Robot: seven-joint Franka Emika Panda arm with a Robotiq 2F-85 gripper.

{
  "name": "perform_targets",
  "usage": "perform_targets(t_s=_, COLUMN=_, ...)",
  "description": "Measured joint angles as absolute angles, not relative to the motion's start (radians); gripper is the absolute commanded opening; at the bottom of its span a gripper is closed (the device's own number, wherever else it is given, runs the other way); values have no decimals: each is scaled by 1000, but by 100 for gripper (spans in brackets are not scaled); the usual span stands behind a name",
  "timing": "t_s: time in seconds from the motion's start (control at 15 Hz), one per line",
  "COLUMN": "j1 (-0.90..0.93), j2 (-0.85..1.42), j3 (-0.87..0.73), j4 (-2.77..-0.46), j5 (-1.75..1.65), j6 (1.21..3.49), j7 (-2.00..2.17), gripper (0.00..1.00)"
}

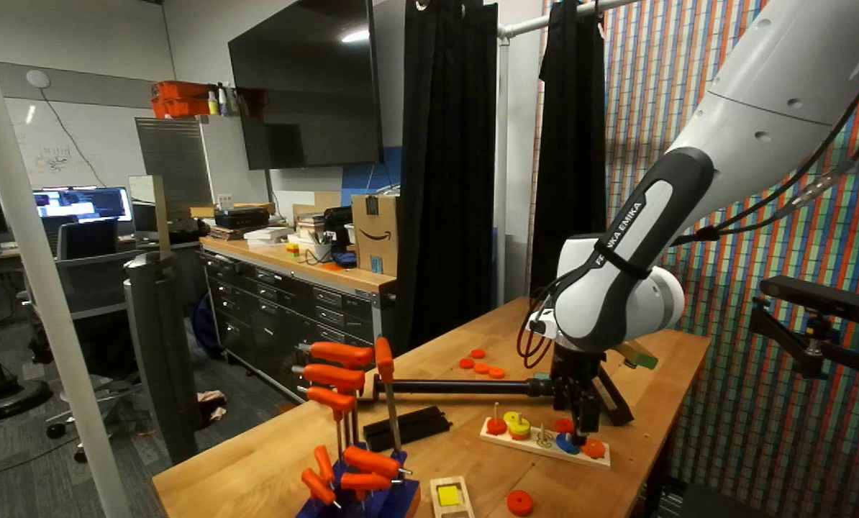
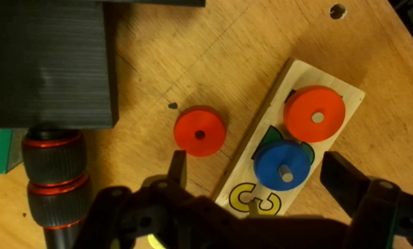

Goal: Remove the blue ring from the wooden stand

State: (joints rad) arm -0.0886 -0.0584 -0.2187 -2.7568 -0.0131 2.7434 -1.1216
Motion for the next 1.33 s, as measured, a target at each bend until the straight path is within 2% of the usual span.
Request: perform_targets(t_s=1.33, j1=-92, j2=5, j3=-175, j4=-2756, j5=4, j6=2797, j7=-1123, gripper=100)
